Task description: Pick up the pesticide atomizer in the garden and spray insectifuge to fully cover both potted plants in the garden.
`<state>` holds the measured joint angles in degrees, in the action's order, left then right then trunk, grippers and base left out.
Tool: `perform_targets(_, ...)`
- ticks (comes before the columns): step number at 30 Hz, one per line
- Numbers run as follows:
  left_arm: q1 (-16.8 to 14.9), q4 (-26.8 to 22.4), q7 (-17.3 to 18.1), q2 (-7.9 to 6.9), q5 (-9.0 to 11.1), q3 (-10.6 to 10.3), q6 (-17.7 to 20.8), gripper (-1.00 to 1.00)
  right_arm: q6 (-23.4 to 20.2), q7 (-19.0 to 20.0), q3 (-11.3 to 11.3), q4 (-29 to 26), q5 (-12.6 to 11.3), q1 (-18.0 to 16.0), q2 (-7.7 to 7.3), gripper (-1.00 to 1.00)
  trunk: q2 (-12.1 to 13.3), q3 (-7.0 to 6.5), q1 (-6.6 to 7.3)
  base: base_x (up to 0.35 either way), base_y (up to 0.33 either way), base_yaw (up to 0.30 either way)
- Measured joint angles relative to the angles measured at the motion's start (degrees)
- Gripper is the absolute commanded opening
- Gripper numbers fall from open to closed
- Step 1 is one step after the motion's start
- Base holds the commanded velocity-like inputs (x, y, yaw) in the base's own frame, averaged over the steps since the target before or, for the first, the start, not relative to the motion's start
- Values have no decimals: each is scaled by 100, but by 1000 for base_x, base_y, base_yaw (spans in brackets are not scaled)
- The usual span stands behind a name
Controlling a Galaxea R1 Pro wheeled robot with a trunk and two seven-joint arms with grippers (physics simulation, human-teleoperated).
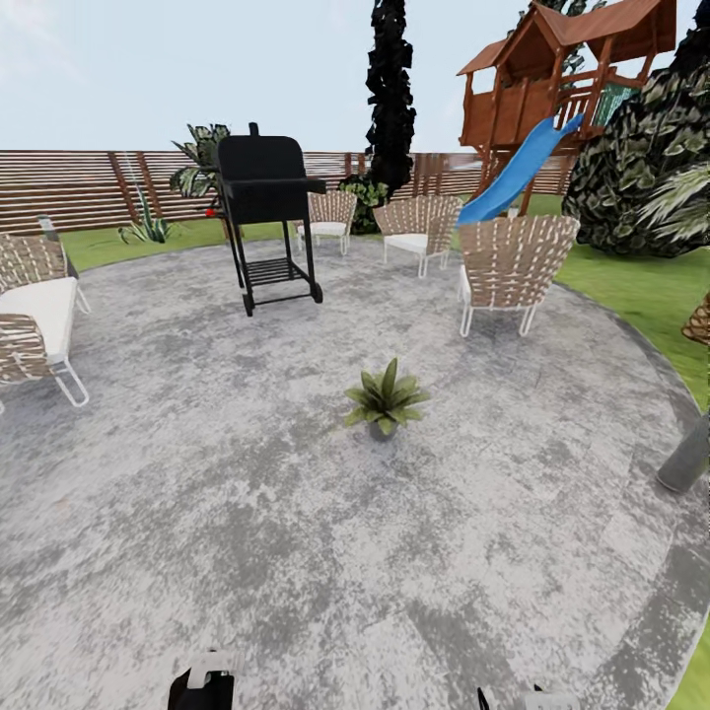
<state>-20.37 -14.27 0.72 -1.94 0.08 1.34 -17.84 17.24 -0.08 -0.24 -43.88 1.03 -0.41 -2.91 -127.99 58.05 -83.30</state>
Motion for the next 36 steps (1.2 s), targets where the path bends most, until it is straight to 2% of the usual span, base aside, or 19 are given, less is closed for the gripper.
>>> perform_targets(25,-1,1,8,0,11,3,-4,-100,1,10,1,6,0,0,1,100,0,-71,-1,289,222,-278)
perform_targets(36,1,-2,8,-1,16,3,-8,-100,1,7,2,3,0,-1,1,100,0,-76,-1,281,237,-34)
